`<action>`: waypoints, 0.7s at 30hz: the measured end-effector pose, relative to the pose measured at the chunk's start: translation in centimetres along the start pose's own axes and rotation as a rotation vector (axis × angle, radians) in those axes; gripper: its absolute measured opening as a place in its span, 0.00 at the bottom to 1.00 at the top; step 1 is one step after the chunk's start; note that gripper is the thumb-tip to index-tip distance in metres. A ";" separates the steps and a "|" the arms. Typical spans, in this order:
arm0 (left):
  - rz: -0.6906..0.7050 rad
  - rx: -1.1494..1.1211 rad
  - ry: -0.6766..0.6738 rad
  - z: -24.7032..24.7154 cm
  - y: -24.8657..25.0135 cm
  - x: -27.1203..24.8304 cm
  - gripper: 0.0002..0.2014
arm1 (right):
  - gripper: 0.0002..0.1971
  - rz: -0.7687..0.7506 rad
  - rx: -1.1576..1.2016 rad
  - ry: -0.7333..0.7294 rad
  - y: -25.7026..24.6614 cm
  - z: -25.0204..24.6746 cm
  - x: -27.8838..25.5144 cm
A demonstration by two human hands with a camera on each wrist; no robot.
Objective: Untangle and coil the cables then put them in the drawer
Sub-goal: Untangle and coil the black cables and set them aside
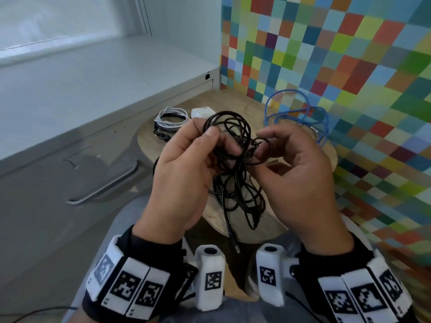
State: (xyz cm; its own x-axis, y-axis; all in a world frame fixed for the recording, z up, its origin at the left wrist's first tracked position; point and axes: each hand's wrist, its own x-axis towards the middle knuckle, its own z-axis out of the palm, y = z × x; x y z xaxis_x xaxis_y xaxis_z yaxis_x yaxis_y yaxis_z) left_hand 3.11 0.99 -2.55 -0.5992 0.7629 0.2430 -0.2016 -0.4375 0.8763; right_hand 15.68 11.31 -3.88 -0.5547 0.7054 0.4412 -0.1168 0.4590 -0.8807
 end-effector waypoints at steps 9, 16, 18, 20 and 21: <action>0.100 0.399 0.007 -0.5 -0.7 0.4 0.15 | 0.10 -0.037 -0.006 -0.005 0.1 -0.4 0.5; 0.085 0.326 0.184 -1.9 0.3 1.0 0.04 | 0.13 0.271 0.645 0.159 -0.6 -3.0 2.0; 0.043 0.290 0.203 -1.8 0.3 1.1 0.09 | 0.12 0.299 0.675 0.179 -0.7 -3.4 2.2; 0.015 0.257 0.226 -1.5 0.1 1.0 0.12 | 0.13 0.301 0.660 0.186 -0.8 -3.4 2.3; 0.013 0.260 0.241 -1.4 0.0 1.0 0.11 | 0.13 0.298 0.660 0.172 -0.9 -3.3 2.3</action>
State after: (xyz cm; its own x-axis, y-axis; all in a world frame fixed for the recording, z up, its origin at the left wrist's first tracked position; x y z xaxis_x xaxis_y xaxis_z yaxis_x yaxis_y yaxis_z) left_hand 1.41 1.09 -2.86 -0.7721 0.6103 0.1772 -0.0074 -0.2874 0.9578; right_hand 17.25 14.33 -1.54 -0.5100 0.8486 0.1405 -0.4818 -0.1465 -0.8639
